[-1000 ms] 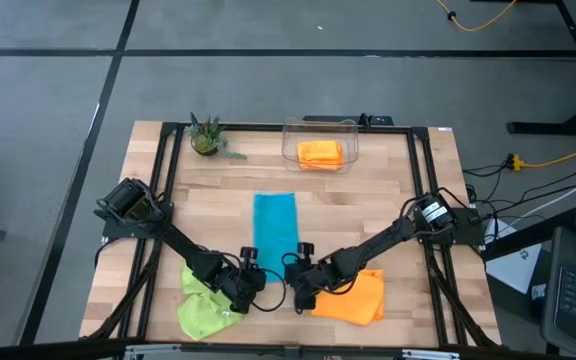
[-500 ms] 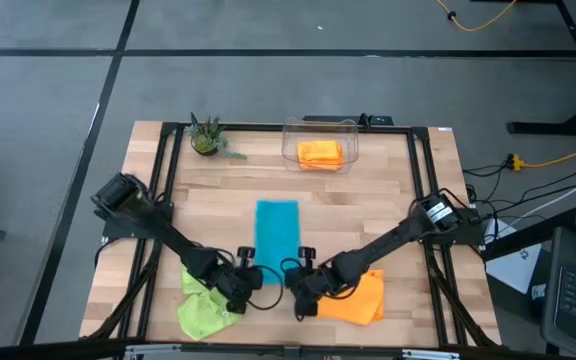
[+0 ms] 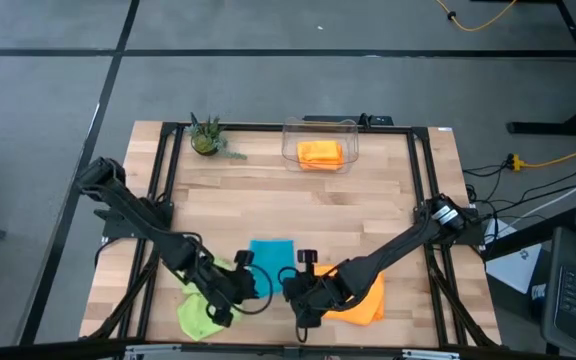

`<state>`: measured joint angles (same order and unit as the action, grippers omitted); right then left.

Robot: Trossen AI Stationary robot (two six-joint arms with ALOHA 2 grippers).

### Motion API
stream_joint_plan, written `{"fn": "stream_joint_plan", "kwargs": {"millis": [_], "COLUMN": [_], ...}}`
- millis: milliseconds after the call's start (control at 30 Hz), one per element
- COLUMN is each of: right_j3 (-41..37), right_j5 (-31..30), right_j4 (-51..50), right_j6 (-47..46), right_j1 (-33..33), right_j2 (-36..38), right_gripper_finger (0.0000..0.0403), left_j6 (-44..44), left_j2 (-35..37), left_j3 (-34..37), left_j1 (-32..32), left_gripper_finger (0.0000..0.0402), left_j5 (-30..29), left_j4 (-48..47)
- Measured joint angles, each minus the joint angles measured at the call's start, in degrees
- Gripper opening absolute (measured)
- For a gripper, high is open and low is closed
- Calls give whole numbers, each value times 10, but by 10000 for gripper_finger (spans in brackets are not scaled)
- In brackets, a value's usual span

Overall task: Fold microfiber towels
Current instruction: Fold the blue towel on the table

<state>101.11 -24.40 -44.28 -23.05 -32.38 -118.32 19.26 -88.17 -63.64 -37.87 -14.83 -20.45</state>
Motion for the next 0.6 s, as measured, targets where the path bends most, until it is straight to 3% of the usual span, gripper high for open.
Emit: {"fn": "stream_joint_plan", "kwargs": {"millis": [67,267,600], "right_j3": [1,-51,-165], "right_j5": [-26,-26,16], "right_j4": [-5,43,191], "right_j6": [24,42,95], "right_j1": [6,54,113], "right_j2": [0,-2,-3], "right_gripper_finger": [6,6,6], "left_j6": [-8,7,-33], "left_j2": [6,-29,-97], "left_j3": [0,0,0], "left_j1": [6,36,78], "left_gripper_finger": [0,0,0], "left_j5": [-10,-43,-52], "left_j4": [-36,-152,-170]}}
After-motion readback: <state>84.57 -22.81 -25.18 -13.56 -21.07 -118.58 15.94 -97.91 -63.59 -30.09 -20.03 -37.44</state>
